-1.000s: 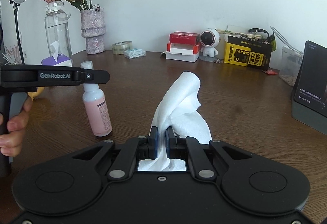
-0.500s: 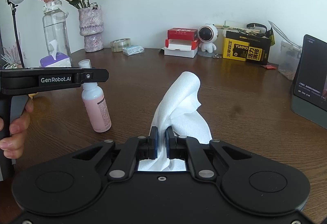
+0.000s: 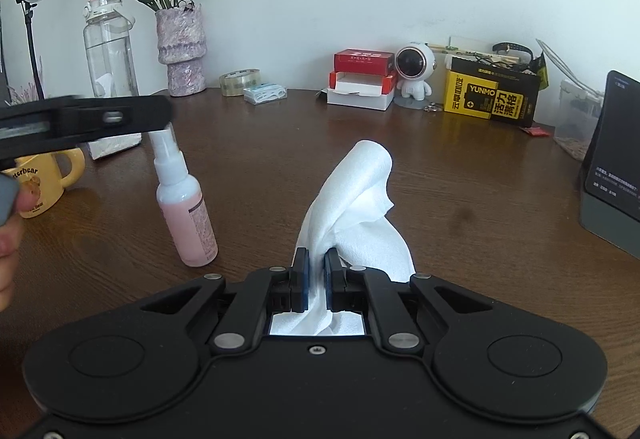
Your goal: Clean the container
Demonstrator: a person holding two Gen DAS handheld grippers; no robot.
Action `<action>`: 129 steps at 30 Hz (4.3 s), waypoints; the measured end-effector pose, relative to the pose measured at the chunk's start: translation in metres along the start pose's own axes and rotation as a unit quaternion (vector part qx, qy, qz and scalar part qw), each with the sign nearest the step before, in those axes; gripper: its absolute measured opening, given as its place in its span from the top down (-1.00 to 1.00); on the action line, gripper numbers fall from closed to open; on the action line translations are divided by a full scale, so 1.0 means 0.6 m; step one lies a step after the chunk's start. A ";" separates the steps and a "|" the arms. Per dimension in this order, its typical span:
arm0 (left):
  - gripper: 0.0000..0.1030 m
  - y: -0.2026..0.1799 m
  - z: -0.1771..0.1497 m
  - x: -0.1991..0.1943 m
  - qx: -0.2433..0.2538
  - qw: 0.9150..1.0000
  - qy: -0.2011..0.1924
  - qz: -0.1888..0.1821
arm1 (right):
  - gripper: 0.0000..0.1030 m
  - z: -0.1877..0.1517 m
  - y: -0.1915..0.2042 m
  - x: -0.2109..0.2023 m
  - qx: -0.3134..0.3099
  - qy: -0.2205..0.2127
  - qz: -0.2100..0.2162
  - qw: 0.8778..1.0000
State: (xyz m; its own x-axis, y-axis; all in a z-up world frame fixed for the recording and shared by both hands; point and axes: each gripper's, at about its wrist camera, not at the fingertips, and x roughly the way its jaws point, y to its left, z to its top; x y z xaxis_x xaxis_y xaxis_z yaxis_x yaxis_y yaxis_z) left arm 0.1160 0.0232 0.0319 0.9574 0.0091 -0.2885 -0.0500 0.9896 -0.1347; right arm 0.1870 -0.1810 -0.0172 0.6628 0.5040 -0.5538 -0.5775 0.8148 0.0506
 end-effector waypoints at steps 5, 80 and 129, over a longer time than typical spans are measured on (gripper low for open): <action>-1.00 0.005 -0.003 -0.033 0.006 1.000 0.006 -0.007 | 0.82 0.005 0.001 0.030 -0.001 0.018 -0.006 1.000; -1.00 -0.026 -0.085 -0.202 -0.021 0.994 0.107 -0.005 | -1.00 -0.119 0.075 -0.211 0.079 -0.019 0.007 0.997; -1.00 -0.029 -0.087 -0.207 -0.024 0.994 0.103 -0.012 | -1.00 -0.119 0.085 -0.203 0.068 -0.014 0.009 0.998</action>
State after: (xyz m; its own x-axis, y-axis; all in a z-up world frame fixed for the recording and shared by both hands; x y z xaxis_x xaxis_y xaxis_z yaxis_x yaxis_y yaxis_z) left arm -0.0167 -0.0028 0.0206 0.8807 -0.0496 -0.4711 -0.0448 0.9813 -0.1872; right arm 0.0429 -0.2214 -0.0062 0.6664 0.5252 -0.5292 -0.5211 0.8357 0.1733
